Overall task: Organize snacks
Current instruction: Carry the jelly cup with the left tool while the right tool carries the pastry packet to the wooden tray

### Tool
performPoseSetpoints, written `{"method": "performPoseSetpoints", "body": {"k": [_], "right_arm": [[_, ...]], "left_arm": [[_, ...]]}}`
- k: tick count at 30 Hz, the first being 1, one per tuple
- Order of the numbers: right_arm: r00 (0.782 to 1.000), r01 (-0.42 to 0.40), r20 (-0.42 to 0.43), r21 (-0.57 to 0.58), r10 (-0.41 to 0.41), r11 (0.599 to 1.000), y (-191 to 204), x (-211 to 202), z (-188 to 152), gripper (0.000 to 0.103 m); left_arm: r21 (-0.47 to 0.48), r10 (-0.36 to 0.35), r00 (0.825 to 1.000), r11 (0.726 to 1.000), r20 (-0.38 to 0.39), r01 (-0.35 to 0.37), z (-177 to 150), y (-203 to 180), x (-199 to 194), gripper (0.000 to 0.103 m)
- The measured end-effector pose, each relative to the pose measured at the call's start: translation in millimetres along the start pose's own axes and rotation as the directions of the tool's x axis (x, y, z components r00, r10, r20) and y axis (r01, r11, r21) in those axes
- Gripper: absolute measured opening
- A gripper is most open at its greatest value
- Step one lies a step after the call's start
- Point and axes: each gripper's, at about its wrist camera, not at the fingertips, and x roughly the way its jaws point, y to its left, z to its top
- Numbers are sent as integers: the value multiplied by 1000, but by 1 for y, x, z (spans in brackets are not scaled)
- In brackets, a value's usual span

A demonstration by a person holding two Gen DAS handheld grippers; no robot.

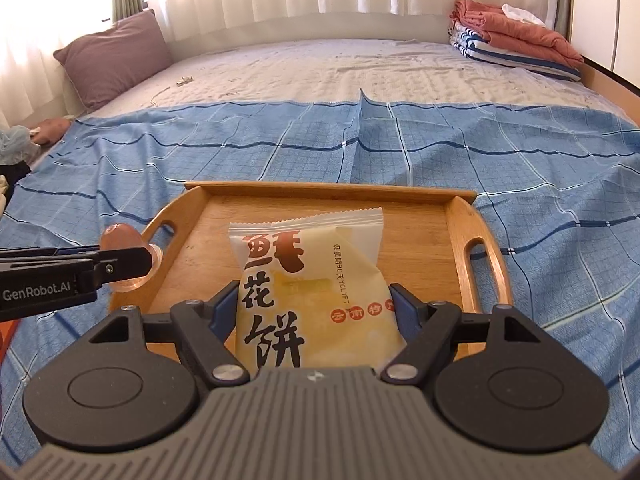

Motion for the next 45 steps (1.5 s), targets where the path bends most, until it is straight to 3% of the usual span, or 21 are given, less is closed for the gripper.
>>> {"method": "performPoseSetpoints", "body": {"k": [14, 43, 44, 45], "right_arm": [[996, 28, -80, -7, -28, 1000, -2, 52, -3, 78], [993, 50, -108, -19, -52, 999, -5, 69, -13, 81], [993, 51, -106, -18, -52, 999, -5, 69, -13, 84], [994, 47, -102, -15, -48, 999, -6, 68, -13, 86]], "left_arm": [[5, 73, 994, 997, -77, -73, 1, 5, 65, 33], [43, 94, 991, 995, -91, -91, -12, 3, 88, 34], [36, 91, 991, 995, -94, -88, -12, 4, 88, 35], [27, 86, 992, 996, -95, -84, -12, 5, 88, 44]]}}
